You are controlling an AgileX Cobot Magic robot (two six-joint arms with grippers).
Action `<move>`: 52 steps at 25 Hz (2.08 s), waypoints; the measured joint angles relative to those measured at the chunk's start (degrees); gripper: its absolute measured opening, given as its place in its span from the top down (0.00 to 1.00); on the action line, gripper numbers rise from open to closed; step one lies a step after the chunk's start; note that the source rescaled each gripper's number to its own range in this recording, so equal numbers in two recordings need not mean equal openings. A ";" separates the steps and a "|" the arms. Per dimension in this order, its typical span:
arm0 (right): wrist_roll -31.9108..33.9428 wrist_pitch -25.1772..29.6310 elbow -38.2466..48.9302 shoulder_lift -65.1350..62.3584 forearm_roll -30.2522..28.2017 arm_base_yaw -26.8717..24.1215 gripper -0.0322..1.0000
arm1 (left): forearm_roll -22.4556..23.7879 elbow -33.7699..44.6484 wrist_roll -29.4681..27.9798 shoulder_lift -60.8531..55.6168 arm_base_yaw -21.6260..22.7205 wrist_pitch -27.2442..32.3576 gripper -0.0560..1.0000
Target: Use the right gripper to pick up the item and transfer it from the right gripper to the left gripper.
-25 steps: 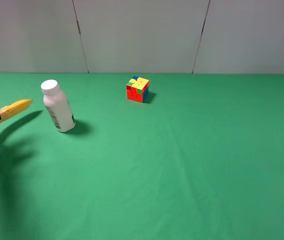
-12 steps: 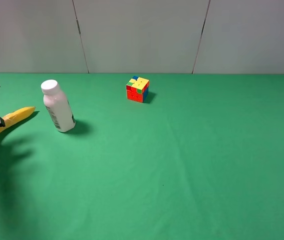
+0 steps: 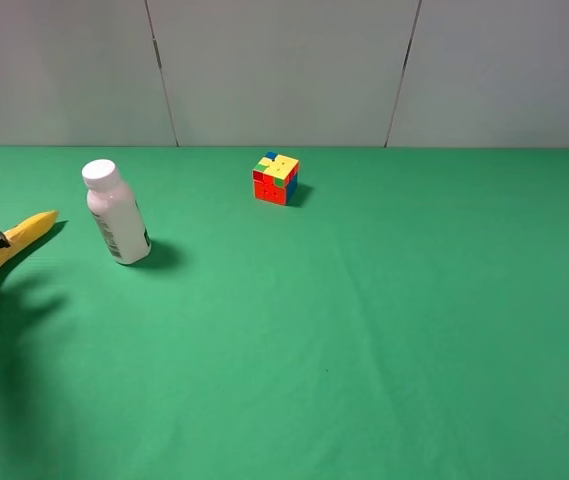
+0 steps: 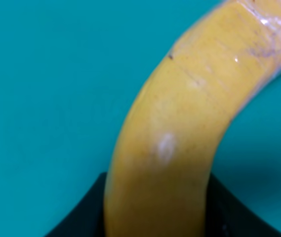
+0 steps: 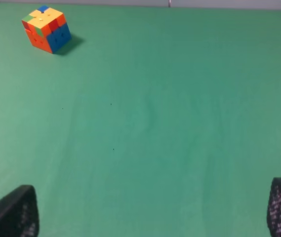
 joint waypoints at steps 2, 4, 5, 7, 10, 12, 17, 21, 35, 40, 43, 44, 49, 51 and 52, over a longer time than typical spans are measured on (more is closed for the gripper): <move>0.00 0.00 0.00 0.00 0.00 0.00 0.01 | 0.00 0.00 -1.69 0.00 0.00 0.17 0.95; 0.00 0.00 0.00 0.00 0.00 0.00 0.01 | 0.00 0.00 -2.24 0.00 0.00 0.24 0.95; 0.00 0.00 0.00 0.00 0.00 0.00 0.01 | 0.00 0.00 -2.29 0.00 0.00 0.30 0.95; 0.00 0.00 0.00 0.00 0.00 0.00 0.01 | 0.00 0.00 -2.42 0.00 0.00 0.36 0.95; 0.00 0.00 0.00 0.00 0.00 0.00 0.01 | 0.00 0.00 -2.48 0.00 0.00 0.36 0.95; 0.00 0.00 0.00 0.00 0.00 0.00 0.01 | 0.00 0.00 -2.48 0.00 -0.84 0.36 0.95; 0.00 0.00 0.00 0.00 0.00 0.00 0.01 | 0.00 0.00 -2.22 0.00 -6.95 -0.28 0.95; 0.00 0.00 0.00 0.00 0.00 0.00 0.01 | 0.00 0.00 -2.27 0.00 -9.49 -1.51 0.95; 0.00 0.00 0.00 0.00 0.00 0.00 0.01 | 0.00 0.00 -2.27 0.00 -11.19 -3.18 0.58; 0.00 0.00 0.00 0.00 0.00 0.00 0.01 | 0.00 0.00 -2.03 0.00 -11.19 -4.00 0.07; 0.00 0.00 0.00 0.00 0.00 0.00 0.01 | 0.00 0.00 -1.79 0.00 -11.19 -4.31 0.02; 0.00 0.00 0.00 0.00 0.00 0.00 0.01 | 0.00 0.00 -1.79 0.00 -11.19 -4.31 0.01; 0.00 0.00 0.00 0.00 0.00 0.00 0.01 | 0.00 0.00 -1.79 -0.57 -11.19 -3.49 0.01; 0.00 0.00 0.00 0.00 0.00 0.00 0.01 | 0.00 0.05 -1.73 -2.20 -11.19 -3.25 0.01; 0.00 0.00 0.00 0.00 0.00 0.00 0.01 | 0.00 0.05 -1.73 -3.44 -11.19 -3.04 0.01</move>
